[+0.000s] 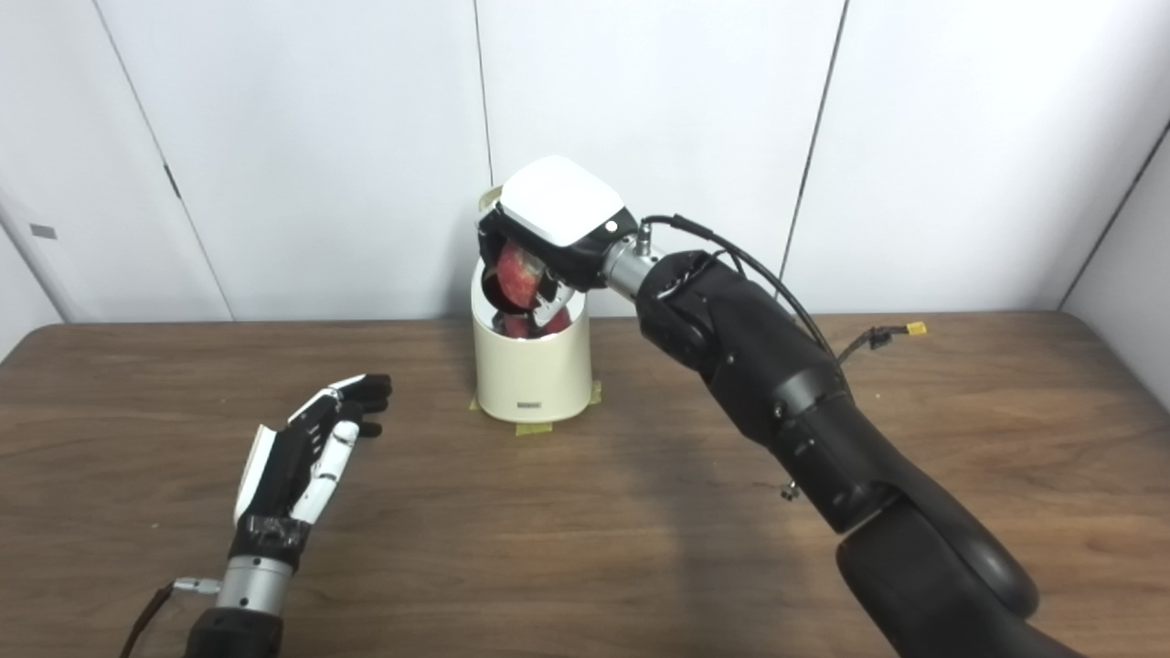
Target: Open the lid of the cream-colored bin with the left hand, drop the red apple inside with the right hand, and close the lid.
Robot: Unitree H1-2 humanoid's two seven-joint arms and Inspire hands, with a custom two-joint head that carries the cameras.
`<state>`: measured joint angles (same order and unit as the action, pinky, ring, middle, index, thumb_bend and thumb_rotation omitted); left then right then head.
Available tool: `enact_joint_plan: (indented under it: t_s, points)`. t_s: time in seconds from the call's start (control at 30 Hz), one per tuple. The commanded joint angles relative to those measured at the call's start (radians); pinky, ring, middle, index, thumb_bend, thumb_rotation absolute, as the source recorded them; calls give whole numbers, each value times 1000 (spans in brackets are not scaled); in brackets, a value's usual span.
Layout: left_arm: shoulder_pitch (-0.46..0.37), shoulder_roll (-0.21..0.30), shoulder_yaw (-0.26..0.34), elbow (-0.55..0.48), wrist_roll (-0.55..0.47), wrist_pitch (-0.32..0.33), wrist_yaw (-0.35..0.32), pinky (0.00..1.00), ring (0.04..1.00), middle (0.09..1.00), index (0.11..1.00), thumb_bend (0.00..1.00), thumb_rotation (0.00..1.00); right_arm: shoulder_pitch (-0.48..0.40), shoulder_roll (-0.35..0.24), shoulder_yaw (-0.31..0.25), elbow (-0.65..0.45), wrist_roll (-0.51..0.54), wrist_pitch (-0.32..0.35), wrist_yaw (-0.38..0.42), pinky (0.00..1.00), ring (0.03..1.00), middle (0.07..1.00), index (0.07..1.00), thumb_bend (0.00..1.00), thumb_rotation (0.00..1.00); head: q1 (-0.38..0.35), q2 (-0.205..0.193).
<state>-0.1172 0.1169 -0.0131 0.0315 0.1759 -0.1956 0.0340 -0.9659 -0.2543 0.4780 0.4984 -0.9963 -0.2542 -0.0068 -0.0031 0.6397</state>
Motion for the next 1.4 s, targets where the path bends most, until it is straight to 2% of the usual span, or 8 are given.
enact_joint_plan:
  t_s: [0.0, 0.1, 0.2, 0.6, 0.8, 0.97, 1.2, 1.37]
  points:
    - [-6, -8, -4, -14, 3, -14, 4, 695, 773, 778, 760, 370, 808, -70, -15, -5, -28, -13, 42, 9, 419, 473, 620, 482, 502, 0, -2, 1]
    - [-5, -7, -4, -15, 1, -15, 3, 695, 773, 778, 761, 365, 799, -64, -19, 1, -52, -32, 62, 26, 495, 614, 685, 491, 516, 107, -3, 1]
    - [-4, -8, -5, -17, 3, -11, 4, 692, 773, 777, 760, 367, 794, -58, -21, 1, -65, -41, 67, 30, 531, 666, 717, 639, 875, 11, -1, 2]
    - [-6, -1, -6, -17, 6, -15, 0, 695, 773, 779, 762, 362, 804, -42, -28, -18, -105, -12, 76, 73, 580, 769, 815, 806, 992, 26, -2, 1]
    - [-7, 0, -6, -12, 12, -19, 3, 684, 765, 772, 757, 354, 812, -30, -30, -31, -114, 13, 48, 40, 557, 743, 790, 764, 987, 57, -4, 1]
    - [-6, 1, -6, -16, 23, -15, 7, 683, 765, 771, 756, 355, 823, -15, -23, -47, -45, 8, -83, -269, 408, 472, 512, 523, 703, 126, -4, 2]
    - [-7, 2, -5, -9, 26, -24, 7, 681, 765, 771, 754, 342, 829, 15, 23, -110, 5, 70, -153, -486, 227, 269, 493, 458, 531, 8, -2, 1]
    - [-13, 3, -3, 10, 23, -35, 7, 680, 762, 768, 751, 339, 815, 73, 26, -153, -94, 167, -129, -411, 241, 308, 483, 471, 521, 11, -7, -10]
